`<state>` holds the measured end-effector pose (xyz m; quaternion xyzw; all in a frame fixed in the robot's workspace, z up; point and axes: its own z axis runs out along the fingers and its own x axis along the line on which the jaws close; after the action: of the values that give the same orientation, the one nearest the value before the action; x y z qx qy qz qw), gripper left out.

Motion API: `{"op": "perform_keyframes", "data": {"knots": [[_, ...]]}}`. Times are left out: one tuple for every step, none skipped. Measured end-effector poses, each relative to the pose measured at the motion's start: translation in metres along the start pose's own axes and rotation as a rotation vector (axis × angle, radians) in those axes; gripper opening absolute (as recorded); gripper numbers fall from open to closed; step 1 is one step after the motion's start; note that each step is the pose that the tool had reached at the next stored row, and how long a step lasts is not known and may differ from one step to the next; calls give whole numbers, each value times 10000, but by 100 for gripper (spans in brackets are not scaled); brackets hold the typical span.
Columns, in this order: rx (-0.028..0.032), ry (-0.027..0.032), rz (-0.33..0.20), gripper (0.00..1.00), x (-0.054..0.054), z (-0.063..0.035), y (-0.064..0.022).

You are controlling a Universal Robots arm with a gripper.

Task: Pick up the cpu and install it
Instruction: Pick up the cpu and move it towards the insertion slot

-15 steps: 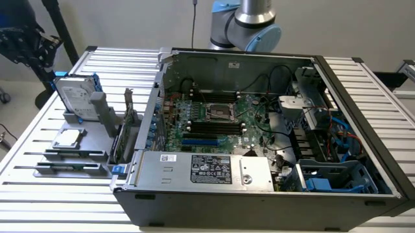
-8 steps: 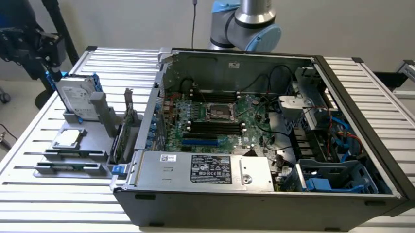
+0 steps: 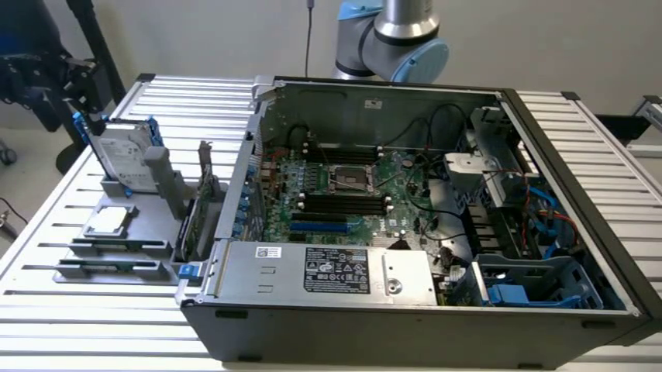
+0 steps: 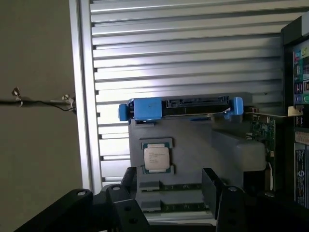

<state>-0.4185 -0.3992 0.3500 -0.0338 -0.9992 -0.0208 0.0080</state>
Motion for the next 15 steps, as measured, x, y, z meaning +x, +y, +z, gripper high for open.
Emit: {"op": "perform_keyframes", "data": {"knots": [[1, 1, -21, 65, 1, 18, -6], [1, 2, -41, 65, 1, 36, -12], [1, 3, -62, 65, 1, 53, -18], [1, 4, -83, 65, 1, 71, -25], [2, 4, -104, 65, 2, 89, -31], [3, 6, -126, 65, 2, 108, -38], [2, 8, -146, 65, 4, 126, -44], [3, 13, -163, 65, 9, 144, -49], [4, 23, -181, 65, 13, 162, -55], [5, 34, -199, 65, 18, 179, -60], [7, 50, -219, 65, 23, 197, -67], [8, 67, -240, 65, 28, 215, -74], [10, 87, -264, 65, 32, 233, -81], [12, 114, -291, 65, 36, 252, -89], [13, 137, -318, 65, 39, 270, -96]]}}
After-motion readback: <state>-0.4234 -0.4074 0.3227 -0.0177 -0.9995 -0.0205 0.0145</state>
